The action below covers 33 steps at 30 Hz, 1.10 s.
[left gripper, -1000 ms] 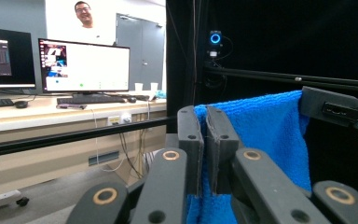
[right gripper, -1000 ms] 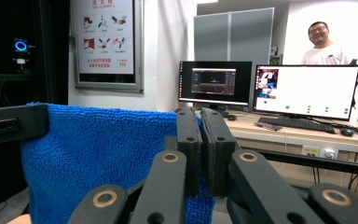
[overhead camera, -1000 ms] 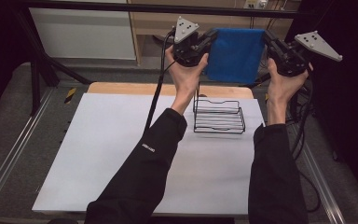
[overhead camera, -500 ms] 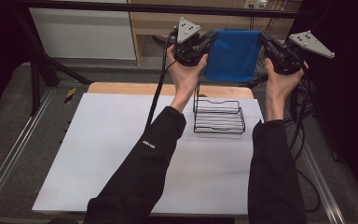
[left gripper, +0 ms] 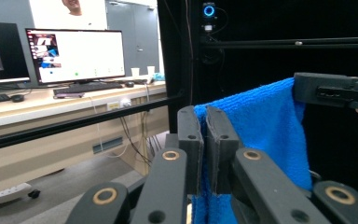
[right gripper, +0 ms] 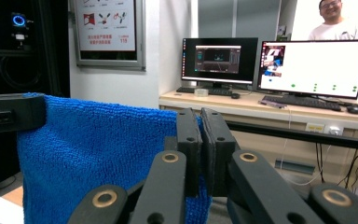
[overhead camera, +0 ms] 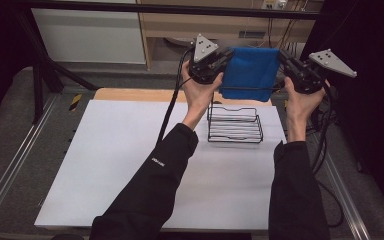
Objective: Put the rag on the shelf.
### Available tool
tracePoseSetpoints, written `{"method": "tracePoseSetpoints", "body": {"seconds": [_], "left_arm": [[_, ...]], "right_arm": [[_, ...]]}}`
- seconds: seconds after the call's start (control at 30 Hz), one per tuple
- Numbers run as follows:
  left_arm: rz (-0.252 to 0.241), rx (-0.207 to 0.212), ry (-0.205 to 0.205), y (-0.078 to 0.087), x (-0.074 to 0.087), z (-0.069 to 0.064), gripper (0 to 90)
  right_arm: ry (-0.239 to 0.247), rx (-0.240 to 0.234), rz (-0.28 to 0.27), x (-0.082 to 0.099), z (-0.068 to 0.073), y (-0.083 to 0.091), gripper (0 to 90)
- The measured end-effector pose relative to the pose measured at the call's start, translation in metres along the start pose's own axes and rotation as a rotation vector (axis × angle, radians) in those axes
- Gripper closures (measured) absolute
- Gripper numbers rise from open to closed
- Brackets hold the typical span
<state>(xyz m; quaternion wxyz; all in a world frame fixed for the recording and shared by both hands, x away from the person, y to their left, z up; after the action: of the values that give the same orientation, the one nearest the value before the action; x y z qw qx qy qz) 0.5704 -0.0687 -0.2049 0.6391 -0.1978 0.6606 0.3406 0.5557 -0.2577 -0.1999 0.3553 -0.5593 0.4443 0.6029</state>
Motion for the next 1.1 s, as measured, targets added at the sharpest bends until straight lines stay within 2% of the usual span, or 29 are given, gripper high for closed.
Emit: {"method": "tracePoseSetpoints", "body": {"seconds": [0.23,0.43,0.53,0.73,0.83,1.1], "left_arm": [[0.011,0.024,-0.009,0.005,0.012,-0.005,85.7],[0.027,0.04,-0.003,0.012,0.019,-0.008,85.7],[0.03,0.06,0.003,0.016,0.022,-0.01,85.6],[0.045,0.081,-0.007,0.021,0.028,-0.015,85.4],[0.066,0.087,-0.021,0.024,0.031,-0.018,85.3],[0.117,0.106,-0.003,0.028,0.045,-0.023,84.4]], "right_arm": [[-0.007,-0.018,0.019,0.016,0.003,0.005,87.2],[-0.001,-0.037,0.028,0.022,0.008,0.011,87.1],[0.008,-0.044,0.026,0.023,0.012,0.015,87.1],[0.032,-0.055,0.033,0.025,0.016,0.025,87.0],[0.046,-0.058,0.039,0.027,0.018,0.031,87.0],[0.064,-0.094,0.093,0.041,0.024,0.044,86.7]]}}
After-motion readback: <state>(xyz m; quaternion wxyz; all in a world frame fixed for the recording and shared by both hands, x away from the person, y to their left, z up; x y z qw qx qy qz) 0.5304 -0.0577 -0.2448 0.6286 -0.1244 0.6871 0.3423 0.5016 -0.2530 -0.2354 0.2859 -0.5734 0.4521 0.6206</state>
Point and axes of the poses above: each handheld gripper's, and its own axes: y roughly backward along the jaws, x roughly out of its underside, z roughly to its left, the point moved 8 cm from there along -y, roughly forward along the jaws, and after that the axes turned 12 degrees about z, right-handed, at the moved point
